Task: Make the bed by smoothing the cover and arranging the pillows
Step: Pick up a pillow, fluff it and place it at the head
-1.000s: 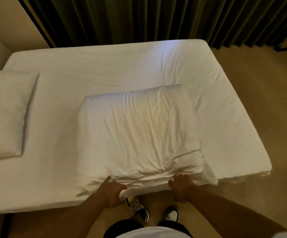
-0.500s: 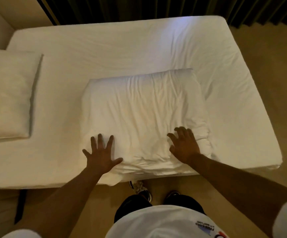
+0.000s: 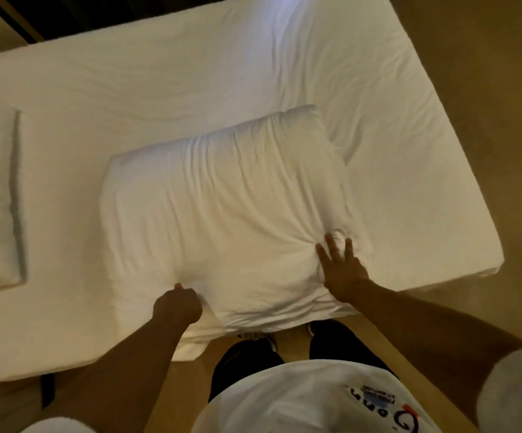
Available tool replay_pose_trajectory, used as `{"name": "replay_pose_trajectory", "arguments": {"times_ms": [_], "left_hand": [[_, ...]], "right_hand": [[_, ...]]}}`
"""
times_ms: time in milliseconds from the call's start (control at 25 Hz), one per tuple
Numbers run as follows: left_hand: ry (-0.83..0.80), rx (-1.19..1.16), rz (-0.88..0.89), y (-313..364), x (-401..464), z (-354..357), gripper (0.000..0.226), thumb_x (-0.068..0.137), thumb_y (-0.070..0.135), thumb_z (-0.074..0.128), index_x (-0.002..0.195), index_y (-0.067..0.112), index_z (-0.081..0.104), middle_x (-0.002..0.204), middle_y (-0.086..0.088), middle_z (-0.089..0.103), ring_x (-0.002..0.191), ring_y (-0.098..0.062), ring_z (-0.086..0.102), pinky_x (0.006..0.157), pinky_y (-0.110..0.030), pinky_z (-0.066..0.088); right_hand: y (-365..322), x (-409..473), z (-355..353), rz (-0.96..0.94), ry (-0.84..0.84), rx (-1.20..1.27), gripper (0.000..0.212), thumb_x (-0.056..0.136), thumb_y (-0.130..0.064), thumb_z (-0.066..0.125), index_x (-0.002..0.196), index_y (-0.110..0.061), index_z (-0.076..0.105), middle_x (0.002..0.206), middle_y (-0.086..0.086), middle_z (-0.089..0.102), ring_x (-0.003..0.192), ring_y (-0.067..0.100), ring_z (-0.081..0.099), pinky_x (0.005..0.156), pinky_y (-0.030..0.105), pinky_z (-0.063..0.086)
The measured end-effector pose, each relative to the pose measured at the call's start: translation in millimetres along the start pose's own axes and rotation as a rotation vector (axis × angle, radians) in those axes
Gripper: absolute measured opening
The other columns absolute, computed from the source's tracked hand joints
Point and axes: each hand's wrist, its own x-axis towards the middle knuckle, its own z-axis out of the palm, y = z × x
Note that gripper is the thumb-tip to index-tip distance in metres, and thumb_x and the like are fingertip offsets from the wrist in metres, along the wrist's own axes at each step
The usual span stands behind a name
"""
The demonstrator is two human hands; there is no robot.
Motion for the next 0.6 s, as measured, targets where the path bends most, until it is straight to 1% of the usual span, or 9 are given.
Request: {"name": "replay_pose_trajectory", "arguments": {"times_ms": [40,120,200,240,280,360,440,520,600], "left_hand": [[0.073,0.019,0.041,31.1,-7.1,-29.4,0.048,0.099,0.037,0.035,0.144,0.021,0.046,0.149,-0.012,0.046,0.132,-0.032,0.05,0.106,-0.044,0.044],[0.234,-0.044,0.127,100.2,-13.3,-81.2,0.041,0.099,0.039,0.039,0.13,0.018,0.056,0.133,-0.009,0.058,0.119,-0.028,0.059,0.095,-0.038,0.047],[0.431,-0.12,0.272,166.7,-13.1,-113.7,0.049,0.098,0.044,0.041,0.14,0.018,0.045,0.142,-0.013,0.049,0.125,-0.031,0.052,0.097,-0.041,0.046],[0.5,-0.172,0.34,200.7,-14.5,-124.9,0.058,0.098,0.048,0.04,0.149,0.022,0.033,0.152,-0.014,0.036,0.134,-0.033,0.042,0.103,-0.046,0.042],[0.523,-0.22,0.378,231.5,-16.3,-133.4,0.065,0.098,0.053,0.038,0.156,0.029,0.018,0.162,-0.014,0.019,0.145,-0.035,0.028,0.11,-0.052,0.034],[0.455,-0.241,0.409,283.9,-16.4,-144.4,0.07,0.098,0.061,0.032,0.155,0.045,-0.004,0.166,-0.005,-0.013,0.153,-0.035,-0.005,0.116,-0.063,0.015],[0.349,-0.118,0.431,316.2,-12.3,-130.9,0.068,0.098,0.065,0.027,0.152,0.05,-0.011,0.162,-0.002,-0.03,0.15,-0.036,-0.022,0.114,-0.07,0.005],[0.264,0.035,0.439,326.2,-7.2,-106.3,0.065,0.098,0.065,0.022,0.152,0.051,-0.011,0.161,-0.005,-0.032,0.149,-0.036,-0.024,0.113,-0.072,0.0],[0.192,0.074,0.494,321.6,-5.5,-86.7,0.06,0.101,0.061,0.018,0.154,0.048,-0.007,0.164,-0.005,-0.024,0.152,-0.033,-0.019,0.116,-0.069,-0.002]], "right_hand": [[1.6,3.8,-8.2,-0.011,-0.023,0.013,0.076,0.102,-0.026,0.041,0.158,-0.023,-0.012,0.16,0.003,-0.033,0.146,0.048,-0.02,0.121,0.056,0.014],[6.2,7.0,-22.6,-0.034,-0.015,0.035,0.075,0.1,-0.04,0.04,0.159,-0.019,-0.001,0.164,0.007,-0.023,0.146,0.052,-0.015,0.121,0.059,0.005],[5.1,3.4,-33.0,-0.113,0.174,0.03,0.078,0.093,-0.053,0.042,0.156,-0.011,0.022,0.166,0.015,0.0,0.147,0.052,-0.006,0.119,0.064,-0.001],[7.4,3.4,-33.7,-0.186,0.297,-0.011,0.079,0.09,-0.056,0.045,0.152,-0.009,0.033,0.164,0.019,0.012,0.148,0.051,0.0,0.118,0.067,0.002],[11.3,5.7,-30.3,-0.267,0.366,-0.046,0.08,0.088,-0.057,0.047,0.151,-0.009,0.036,0.163,0.021,0.017,0.149,0.049,0.002,0.117,0.067,0.005],[24.6,16.2,-17.7,-0.382,0.394,-0.081,0.082,0.091,-0.059,0.041,0.157,-0.014,0.02,0.165,0.017,0.009,0.152,0.041,-0.006,0.118,0.064,0.004],[44.9,26.0,-1.4,-0.392,0.32,-0.127,0.081,0.096,-0.062,0.029,0.158,-0.02,-0.001,0.166,0.011,-0.002,0.15,0.035,-0.018,0.12,0.061,-0.005],[61.1,31.4,11.8,-0.375,0.239,-0.173,0.081,0.097,-0.066,0.022,0.157,-0.021,-0.008,0.166,0.009,-0.008,0.148,0.033,-0.023,0.12,0.058,-0.012],[63.0,33.3,11.4,-0.37,0.17,-0.194,0.083,0.097,-0.066,0.022,0.158,-0.02,-0.009,0.166,0.009,-0.009,0.146,0.031,-0.027,0.12,0.055,-0.012]]}}
